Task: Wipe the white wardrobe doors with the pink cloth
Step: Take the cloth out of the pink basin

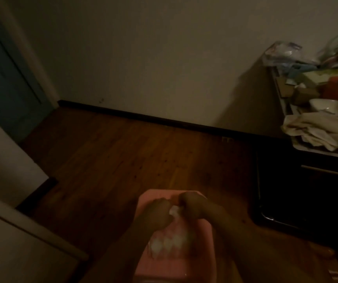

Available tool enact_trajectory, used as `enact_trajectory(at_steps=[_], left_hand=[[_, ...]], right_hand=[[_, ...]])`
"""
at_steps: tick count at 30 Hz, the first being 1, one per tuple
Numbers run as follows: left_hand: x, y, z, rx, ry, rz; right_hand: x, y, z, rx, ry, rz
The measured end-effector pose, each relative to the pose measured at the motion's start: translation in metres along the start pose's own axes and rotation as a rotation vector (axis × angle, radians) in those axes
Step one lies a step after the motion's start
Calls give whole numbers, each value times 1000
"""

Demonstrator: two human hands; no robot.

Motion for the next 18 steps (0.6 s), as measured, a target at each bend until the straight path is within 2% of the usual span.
enact_trajectory(at_steps=[2,3,4,7,10,13,16,18], left_hand=[[4,6,9,-149,-75,58],[10,5,11,-220,-62,9],[11,3,9,-277,-78,32],[15,-11,11,-366,-90,-43],[21,-19,32,-549,-161,-91],[10,-51,18,-601,-112,-128],[2,-84,10,-669,-51,-211],[-4,-106,11,-674,-29,-283]], right_hand=[[-6,-12,11,5,-100,-90],[-11,-16,16,14,-139,-111],[-13,-20,19,72,-162,-111],[-28,-40,34,330,-240,-124],[-28,-43,27,606,-144,-103],[-30,-48,27,790,-99,-81],[-36,-54,42,907,-152,11],[-38,-56,52,877,-176,78]])
Point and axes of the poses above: each hand's wrist, its own x-axis towards the middle knuckle, its own y-axis out of the palm, z = x × y, the point moved 8 cm from there along x, towards the middle knuckle, and after that the axes turned 10 degrees about -x, right-handed, at the moved point
